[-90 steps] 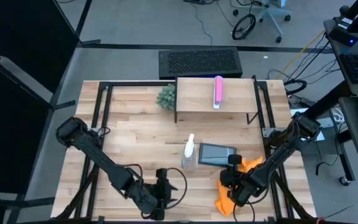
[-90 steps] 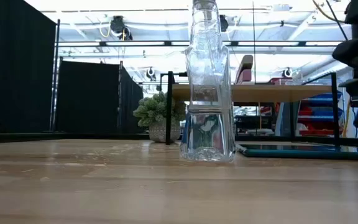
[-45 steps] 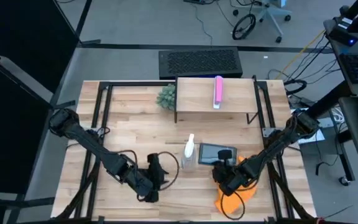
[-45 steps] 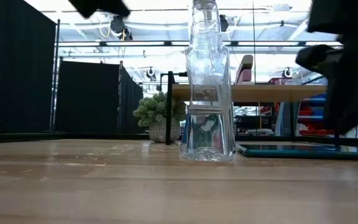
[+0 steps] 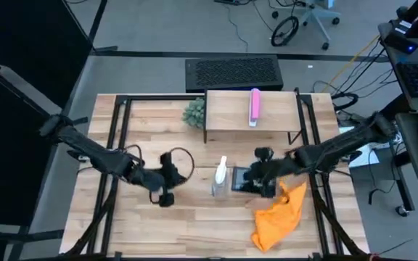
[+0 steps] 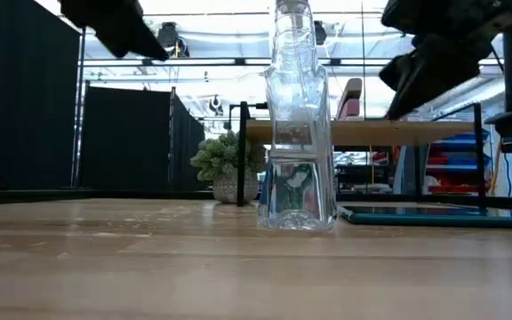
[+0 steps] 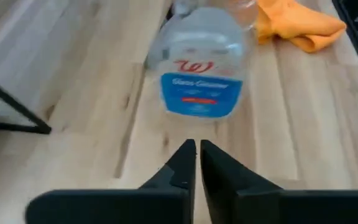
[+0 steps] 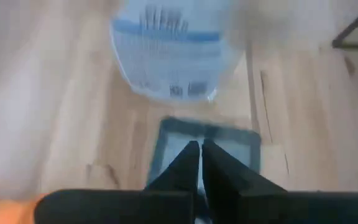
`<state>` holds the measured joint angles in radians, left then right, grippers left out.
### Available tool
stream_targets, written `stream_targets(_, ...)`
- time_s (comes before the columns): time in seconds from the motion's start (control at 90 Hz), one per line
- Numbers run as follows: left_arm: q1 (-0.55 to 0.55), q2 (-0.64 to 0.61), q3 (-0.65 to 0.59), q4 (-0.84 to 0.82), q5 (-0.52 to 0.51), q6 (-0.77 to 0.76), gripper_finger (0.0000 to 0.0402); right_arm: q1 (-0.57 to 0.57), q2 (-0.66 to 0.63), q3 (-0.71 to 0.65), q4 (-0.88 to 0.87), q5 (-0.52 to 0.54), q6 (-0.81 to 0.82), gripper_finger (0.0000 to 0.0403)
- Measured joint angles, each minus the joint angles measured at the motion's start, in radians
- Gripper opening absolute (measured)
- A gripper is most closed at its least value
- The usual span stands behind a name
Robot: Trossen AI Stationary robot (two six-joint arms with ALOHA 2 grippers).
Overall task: Apply microfiber cloth
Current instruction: Return to Home Position
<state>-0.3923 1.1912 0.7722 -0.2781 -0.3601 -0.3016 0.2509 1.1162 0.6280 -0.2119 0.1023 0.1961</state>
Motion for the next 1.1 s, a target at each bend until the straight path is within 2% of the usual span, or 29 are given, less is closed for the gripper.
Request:
stream_targets(0.089,0.081,-0.078,-0.056,0.068,0.057,0.051,0.0003,-0.086,-0.123,-0.093,0.094,-0.086,-0.033,0.0000)
stream_targets(0.211,0.194,-0.181,-0.122,0.111,0.141,0.140,0.0001,-0.190,-0.273,-0.181,0.137,-0.175,-0.080,0.0000)
stream_targets(0.3,0.248,-0.250,-0.159,0.139,0.155,0.202,0.0001,-0.248,-0.359,-0.205,0.125,-0.159,-0.085,0.0000)
stream_targets(0.356,0.262,-0.287,-0.167,0.126,0.097,0.201,0.0001,-0.274,-0.401,-0.206,0.080,-0.123,-0.084,0.0000)
stream_targets(0.489,0.280,-0.322,-0.171,0.111,-0.006,0.178,0.0001,-0.296,-0.457,-0.206,0.050,-0.087,-0.011,0.0000)
stream_targets(0.578,0.280,-0.322,-0.171,0.106,-0.006,0.163,0.0001,-0.296,-0.460,-0.219,0.090,-0.105,-0.098,0.0000)
stream_targets(0.7,0.297,-0.324,-0.253,0.188,0.023,0.210,0.0002,-0.318,-0.488,-0.312,0.298,-0.137,-0.169,0.0000)
stream_targets(0.811,0.321,-0.389,-0.367,0.329,0.112,0.233,0.0002,-0.344,-0.544,-0.424,0.451,-0.184,-0.179,0.0000)
stream_targets(0.878,0.338,-0.436,-0.414,0.394,0.146,0.239,0.0002,-0.367,-0.583,-0.475,0.483,-0.179,-0.170,0.0000)
stream_targets(1.0,0.358,-0.520,-0.482,0.387,0.152,0.210,0.0002,-0.398,-0.647,-0.548,0.493,-0.180,-0.126,0.0000)
stream_targets(1.1,0.366,-0.603,-0.526,0.405,0.197,0.203,0.0002,-0.408,-0.695,-0.593,0.493,-0.184,-0.110,0.0000)
